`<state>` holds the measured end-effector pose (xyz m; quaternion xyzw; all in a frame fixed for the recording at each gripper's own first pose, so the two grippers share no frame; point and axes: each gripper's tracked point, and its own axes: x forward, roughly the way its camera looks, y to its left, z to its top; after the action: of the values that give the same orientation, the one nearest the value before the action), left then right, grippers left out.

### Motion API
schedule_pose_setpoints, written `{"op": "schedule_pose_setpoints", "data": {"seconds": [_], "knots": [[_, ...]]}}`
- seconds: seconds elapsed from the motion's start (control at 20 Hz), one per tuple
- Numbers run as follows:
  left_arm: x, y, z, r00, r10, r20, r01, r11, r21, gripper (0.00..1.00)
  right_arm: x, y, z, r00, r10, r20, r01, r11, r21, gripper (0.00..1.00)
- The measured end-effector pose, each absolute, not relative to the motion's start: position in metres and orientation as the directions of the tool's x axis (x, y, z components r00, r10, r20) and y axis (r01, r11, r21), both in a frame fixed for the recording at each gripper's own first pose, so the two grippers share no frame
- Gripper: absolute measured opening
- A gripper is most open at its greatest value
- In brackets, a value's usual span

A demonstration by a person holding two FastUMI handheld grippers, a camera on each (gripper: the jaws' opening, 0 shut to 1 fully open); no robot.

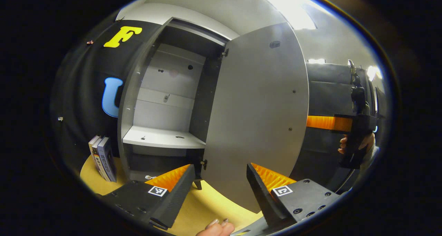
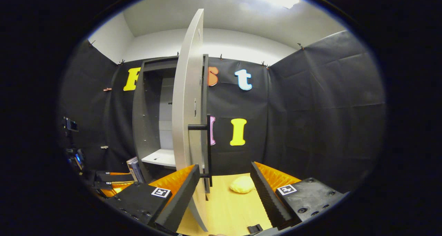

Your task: Open the cabinet door with the right hand, grasp the bottle in the cabinet with the left hand and place it on the coaster, then close the cabinet door with the right hand.

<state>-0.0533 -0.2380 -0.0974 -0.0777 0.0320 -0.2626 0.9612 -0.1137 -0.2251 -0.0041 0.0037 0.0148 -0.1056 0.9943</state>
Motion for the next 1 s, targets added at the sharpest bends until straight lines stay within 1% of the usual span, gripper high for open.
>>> {"op": "schedule_pose_setpoints", "data": {"seconds": [0.1,0.25,0.5,0.65,0.85,1.0], "knots": [[-0.054,-0.237,-0.102,0.868,-0.495,-0.035,0.484,0.859,-0.166,0.95,-0.114,-0.221,-0.003,0.983,-0.180,-0.033,0.181,0.983,0.010,0.95],[-0.056,-0.233,-0.102,0.879,-0.475,-0.042,0.463,0.871,-0.165,0.95,-0.106,-0.189,-0.006,0.991,-0.127,-0.037,0.128,0.991,0.028,0.95],[-0.060,-0.209,-0.104,0.899,-0.434,-0.051,0.423,0.893,-0.152,0.95,-0.086,-0.130,-0.011,0.999,0.013,-0.050,-0.009,0.997,0.082,0.95],[-0.063,-0.182,-0.102,0.919,-0.391,-0.054,0.381,0.914,-0.138,0.95,-0.071,-0.100,-0.016,0.995,0.079,-0.056,-0.072,0.990,0.119,0.96],[-0.065,-0.140,-0.099,0.948,-0.312,-0.056,0.303,0.944,-0.128,0.95,-0.048,-0.070,-0.023,0.991,0.118,-0.065,-0.108,0.983,0.148,0.96],[-0.068,-0.113,-0.098,0.963,-0.262,-0.059,0.253,0.960,-0.119,0.95,-0.034,-0.039,-0.029,0.983,0.172,-0.064,-0.159,0.973,0.165,0.97]]}}
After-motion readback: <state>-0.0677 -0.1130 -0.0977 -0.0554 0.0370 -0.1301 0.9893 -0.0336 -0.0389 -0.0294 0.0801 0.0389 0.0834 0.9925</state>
